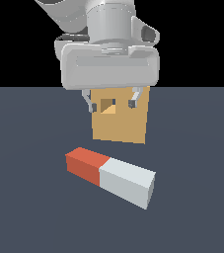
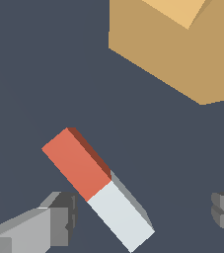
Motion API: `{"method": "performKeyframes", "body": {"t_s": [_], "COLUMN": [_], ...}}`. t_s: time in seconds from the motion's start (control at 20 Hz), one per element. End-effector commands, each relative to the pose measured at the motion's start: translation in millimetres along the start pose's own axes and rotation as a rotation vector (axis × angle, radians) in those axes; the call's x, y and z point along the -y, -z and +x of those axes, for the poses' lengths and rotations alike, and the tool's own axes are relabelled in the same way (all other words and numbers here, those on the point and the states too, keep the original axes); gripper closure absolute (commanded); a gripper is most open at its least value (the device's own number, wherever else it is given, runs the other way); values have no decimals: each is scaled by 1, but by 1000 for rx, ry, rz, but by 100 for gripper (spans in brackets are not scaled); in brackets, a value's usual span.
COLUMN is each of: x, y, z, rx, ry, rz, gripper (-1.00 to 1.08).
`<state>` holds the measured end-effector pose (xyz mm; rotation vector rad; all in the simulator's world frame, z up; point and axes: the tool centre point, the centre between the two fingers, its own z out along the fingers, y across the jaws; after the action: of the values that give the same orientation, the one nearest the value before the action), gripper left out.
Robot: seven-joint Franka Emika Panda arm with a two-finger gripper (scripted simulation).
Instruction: Insert the peg into the horizontal hole in a box.
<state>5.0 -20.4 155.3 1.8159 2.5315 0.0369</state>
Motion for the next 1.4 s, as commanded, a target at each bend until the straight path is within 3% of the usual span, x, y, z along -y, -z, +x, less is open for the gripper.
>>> {"method": "performKeyframes", "body": {"t_s": [0.0, 1.35], "x": [3, 8], "y": [-7, -76], "z": [-6, -75], "rx": [-2, -18], "ry": [56, 632], "rz": [2, 27], "gripper": [-92, -92]}}
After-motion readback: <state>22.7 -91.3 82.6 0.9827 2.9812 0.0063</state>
